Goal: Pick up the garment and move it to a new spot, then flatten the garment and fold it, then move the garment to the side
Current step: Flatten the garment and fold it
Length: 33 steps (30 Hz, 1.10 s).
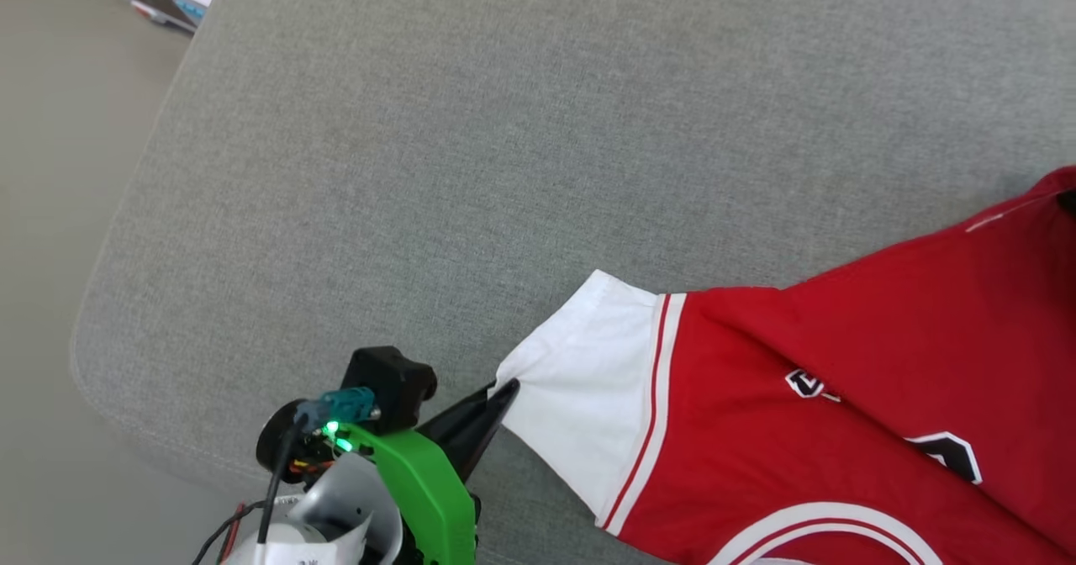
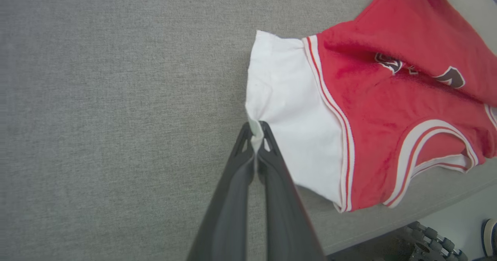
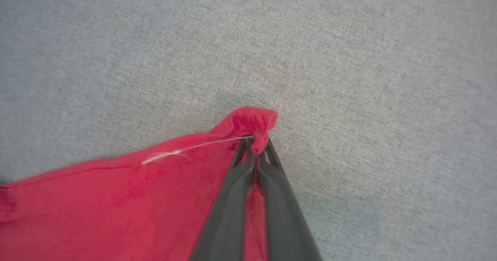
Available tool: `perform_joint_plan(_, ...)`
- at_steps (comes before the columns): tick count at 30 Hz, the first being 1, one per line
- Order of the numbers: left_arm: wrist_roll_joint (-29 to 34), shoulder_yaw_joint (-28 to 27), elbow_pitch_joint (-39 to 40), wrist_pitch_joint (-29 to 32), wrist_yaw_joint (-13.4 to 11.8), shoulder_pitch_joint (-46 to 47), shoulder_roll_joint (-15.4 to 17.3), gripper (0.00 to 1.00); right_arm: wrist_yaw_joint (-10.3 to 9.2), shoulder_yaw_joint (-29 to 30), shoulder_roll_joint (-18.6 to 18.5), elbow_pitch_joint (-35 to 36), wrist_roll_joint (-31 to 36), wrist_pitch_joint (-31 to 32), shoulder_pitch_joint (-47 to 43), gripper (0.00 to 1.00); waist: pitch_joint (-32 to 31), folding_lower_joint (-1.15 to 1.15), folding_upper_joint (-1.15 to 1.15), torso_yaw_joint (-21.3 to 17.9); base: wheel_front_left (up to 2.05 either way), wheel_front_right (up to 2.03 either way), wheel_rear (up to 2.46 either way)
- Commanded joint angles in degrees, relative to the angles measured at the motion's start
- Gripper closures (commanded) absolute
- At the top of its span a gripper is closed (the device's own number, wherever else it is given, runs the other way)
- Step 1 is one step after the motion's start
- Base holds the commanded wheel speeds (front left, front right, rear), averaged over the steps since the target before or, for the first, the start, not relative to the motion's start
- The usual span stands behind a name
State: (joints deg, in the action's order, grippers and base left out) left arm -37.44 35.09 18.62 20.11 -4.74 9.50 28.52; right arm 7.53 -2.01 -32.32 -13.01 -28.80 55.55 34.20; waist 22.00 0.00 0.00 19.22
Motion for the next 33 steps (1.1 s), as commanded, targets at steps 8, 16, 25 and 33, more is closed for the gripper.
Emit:
perform_joint_plan(8,-1.0,-4.2,1.5,-0.5,-1.2,1.9,2.7,1.00,-0.04,0.1,-0.7,1.1,-2.9,-8.1,1.7,1.00,-7.2,0.00,0.00,-4.8,0.00,0.00,0.00)
perform_joint_plan(16,-0.9,-9.1,3.2,-1.5,-2.3,5.9,4.4,1.00,-0.04,0.6,-2.3,5.8,-5.1,-12.3,0.9,1.00,-13.0,0.00,0.00,-8.7,0.00,0.00,0.00)
perform_joint_plan(25,2.0,-15.7,5.9,-3.1,-4.7,14.9,6.4,1.00,-0.04,2.7,-3.9,15.1,-6.2,-15.7,-0.4,1.00,-17.3,0.00,0.00,-14.1,0.00,0.00,0.00)
perform_joint_plan(33,5.6,-18.6,7.4,-6.0,-5.8,22.1,6.7,1.00,-0.04,4.1,-3.2,20.8,-6.5,-17.6,-0.6,1.00,-17.6,0.00,0.00,-17.0,0.00,0.00,0.00)
